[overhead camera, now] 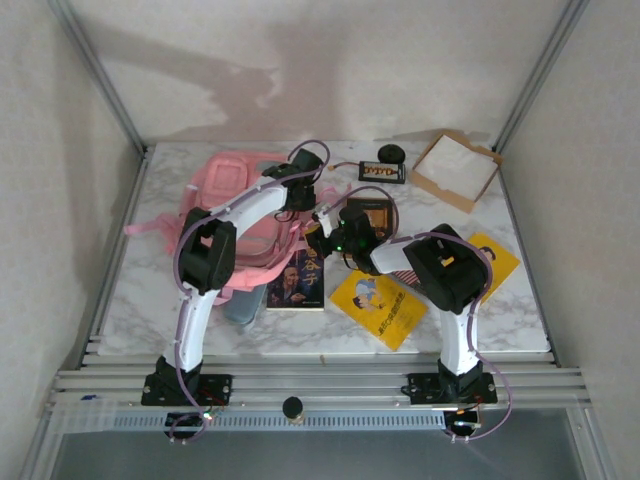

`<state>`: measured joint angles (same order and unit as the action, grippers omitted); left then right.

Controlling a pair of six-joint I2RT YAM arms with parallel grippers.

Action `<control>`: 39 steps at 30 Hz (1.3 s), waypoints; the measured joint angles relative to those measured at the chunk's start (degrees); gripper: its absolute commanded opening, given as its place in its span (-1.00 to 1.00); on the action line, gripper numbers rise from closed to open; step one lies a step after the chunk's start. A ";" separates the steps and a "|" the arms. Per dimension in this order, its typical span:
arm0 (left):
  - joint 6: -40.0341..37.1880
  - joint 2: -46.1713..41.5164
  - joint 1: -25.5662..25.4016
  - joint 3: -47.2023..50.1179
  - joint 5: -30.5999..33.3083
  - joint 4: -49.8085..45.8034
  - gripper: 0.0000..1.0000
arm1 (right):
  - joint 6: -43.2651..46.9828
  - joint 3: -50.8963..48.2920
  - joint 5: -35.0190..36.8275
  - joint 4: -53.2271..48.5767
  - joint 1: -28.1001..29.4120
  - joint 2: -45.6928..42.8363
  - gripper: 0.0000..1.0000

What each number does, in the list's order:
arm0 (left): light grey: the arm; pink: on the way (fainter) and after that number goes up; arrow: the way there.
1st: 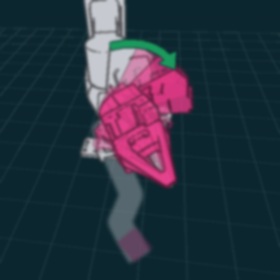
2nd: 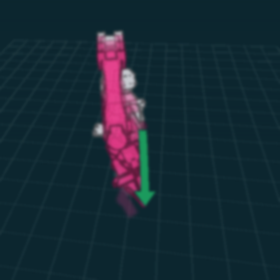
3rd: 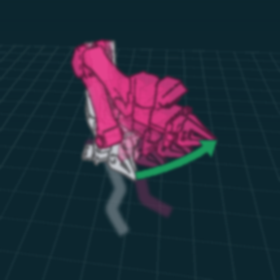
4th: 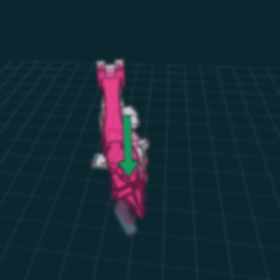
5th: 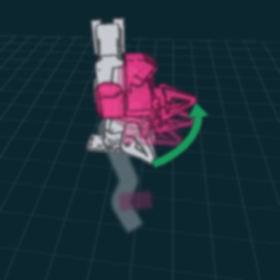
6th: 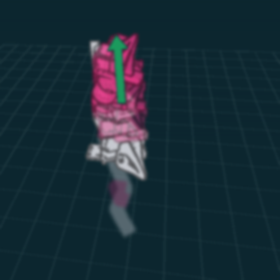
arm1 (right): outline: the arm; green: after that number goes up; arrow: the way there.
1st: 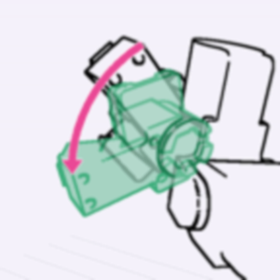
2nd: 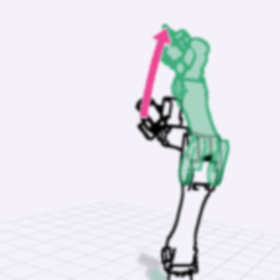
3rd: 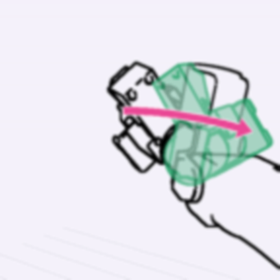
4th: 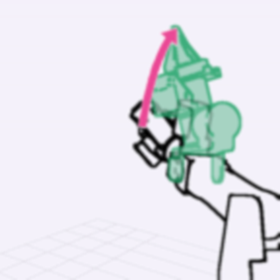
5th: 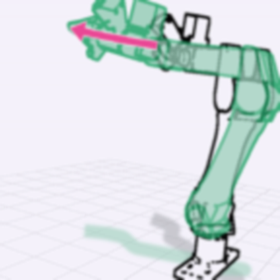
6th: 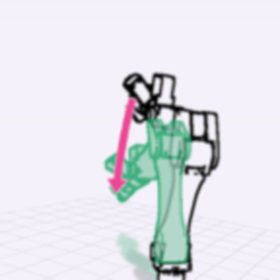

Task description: Pack books, pencil case, and school supplies into a backpack

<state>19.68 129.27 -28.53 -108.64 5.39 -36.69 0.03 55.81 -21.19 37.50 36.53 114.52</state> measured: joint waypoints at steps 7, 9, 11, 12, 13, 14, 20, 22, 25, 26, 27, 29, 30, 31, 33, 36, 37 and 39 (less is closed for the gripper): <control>1.55 0.81 0.13 -0.90 -0.07 0.37 -0.77 | 1.79 0.00 0.22 -2.21 0.98 -1.64 -1.00; 2.01 1.97 0.20 -2.40 -0.13 0.50 -0.76 | 2.36 0.00 -0.13 -2.51 1.40 -2.16 -1.00; 2.64 3.26 0.28 -4.00 -0.26 1.14 -0.75 | 3.04 0.00 -0.50 -3.08 1.92 -2.73 -1.00; 2.86 3.72 0.35 -4.57 -0.26 1.44 -0.74 | 3.48 0.00 -0.55 -3.41 2.29 -3.04 -1.00; 3.06 3.98 0.39 -4.76 -0.26 1.73 -0.74 | 3.87 0.00 -0.52 -3.91 2.71 -3.37 -1.00; 3.28 4.17 0.50 -4.98 -0.39 1.95 -0.74 | 4.35 0.00 -0.48 -4.46 3.26 -3.69 -1.00; 4.28 4.39 0.90 -5.64 -1.64 2.14 -0.63 | 3.76 -1.57 -0.07 -5.53 4.55 -6.51 -0.94; 4.72 3.45 0.87 -4.24 -1.97 3.41 -0.45 | 1.55 -2.38 -1.64 -5.75 3.41 -8.41 -0.73; 5.20 0.20 0.85 -0.09 -3.10 6.23 -0.29 | -2.62 -1.75 -3.28 -5.92 0.72 -9.97 -0.40; 5.35 -1.31 0.81 1.57 -3.50 6.71 -0.26 | -4.44 -1.05 -4.02 -6.49 -0.33 -10.08 -0.37; 5.51 -2.80 0.81 3.13 -3.78 7.17 -0.26 | -6.21 -0.26 -4.44 -7.26 -1.14 -10.08 -0.32; 5.92 -6.88 0.70 7.13 -4.17 8.22 -0.25 | -10.38 1.31 -5.18 -8.85 -2.78 -10.05 -0.28; 6.10 -9.14 0.61 9.16 -4.13 8.68 -0.24 | -12.46 1.90 -5.90 -9.40 -3.48 -10.03 -0.25; 6.34 -11.58 0.55 11.41 -4.04 9.16 -0.24 | -14.86 2.49 -6.75 -9.73 -4.26 -9.92 -0.23; 6.75 -16.41 0.48 15.23 -3.54 9.97 -0.24 | -19.78 3.65 -8.61 -10.27 -5.73 -9.20 -0.18; 7.63 -22.86 0.20 20.06 -1.70 11.15 -0.24 | -26.47 7.96 -10.45 -13.53 -7.67 -6.10 -0.05; 7.89 -24.79 0.00 21.73 -1.25 11.45 -0.24 | -28.50 10.16 -10.62 -15.13 -8.22 -4.48 0.01; 8.81 -28.46 -0.79 25.64 -0.50 12.37 -0.25 | -32.09 13.75 -10.60 -17.20 -8.85 -1.68 0.15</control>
<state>28.49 100.82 -29.32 -83.00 4.89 -24.32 -32.05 69.56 -31.79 20.29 27.68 112.84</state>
